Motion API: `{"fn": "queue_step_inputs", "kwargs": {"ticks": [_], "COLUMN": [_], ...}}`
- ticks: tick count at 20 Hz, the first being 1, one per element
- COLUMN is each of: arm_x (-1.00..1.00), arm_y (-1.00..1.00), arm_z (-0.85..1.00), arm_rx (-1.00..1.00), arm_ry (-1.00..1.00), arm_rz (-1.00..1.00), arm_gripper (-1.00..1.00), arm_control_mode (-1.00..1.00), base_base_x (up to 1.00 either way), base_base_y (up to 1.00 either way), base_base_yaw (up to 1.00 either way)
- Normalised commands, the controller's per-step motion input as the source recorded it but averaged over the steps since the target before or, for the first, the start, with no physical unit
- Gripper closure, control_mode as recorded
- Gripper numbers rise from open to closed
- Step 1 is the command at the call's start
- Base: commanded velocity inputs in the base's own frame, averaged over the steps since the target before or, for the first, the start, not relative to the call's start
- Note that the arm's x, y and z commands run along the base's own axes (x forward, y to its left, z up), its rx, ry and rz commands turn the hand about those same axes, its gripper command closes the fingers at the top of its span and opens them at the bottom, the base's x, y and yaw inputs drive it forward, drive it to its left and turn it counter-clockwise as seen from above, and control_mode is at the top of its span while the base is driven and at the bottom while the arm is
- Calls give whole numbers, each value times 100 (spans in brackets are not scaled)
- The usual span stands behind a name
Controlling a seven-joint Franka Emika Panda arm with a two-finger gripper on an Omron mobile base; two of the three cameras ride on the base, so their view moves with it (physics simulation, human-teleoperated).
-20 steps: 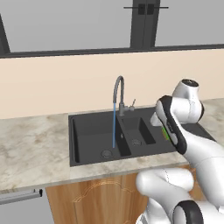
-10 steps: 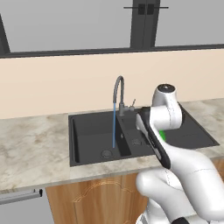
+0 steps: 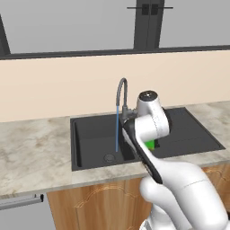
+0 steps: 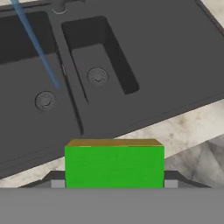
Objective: Soak the sponge with water for a few seconds and then drop it inside the sink.
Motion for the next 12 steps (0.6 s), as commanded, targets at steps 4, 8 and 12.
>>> {"fn": "queue_step_inputs", "kwargs": {"ticks": [4, 8, 12], "arm_x": [0, 5, 15], "arm_y": [38, 25, 21], "arm_z": [0, 0, 0], "arm_rx": [-1, -6, -7], "arm_ry": [-13, -2, 0], "arm_rz": [-17, -12, -3], "arm_gripper": [100, 100, 100], "arm_control_mode": [-100, -100, -100], "base_base_x": [0, 0, 0], "base_base_y": [0, 0, 0], "base_base_yaw": [0, 0, 0]}}
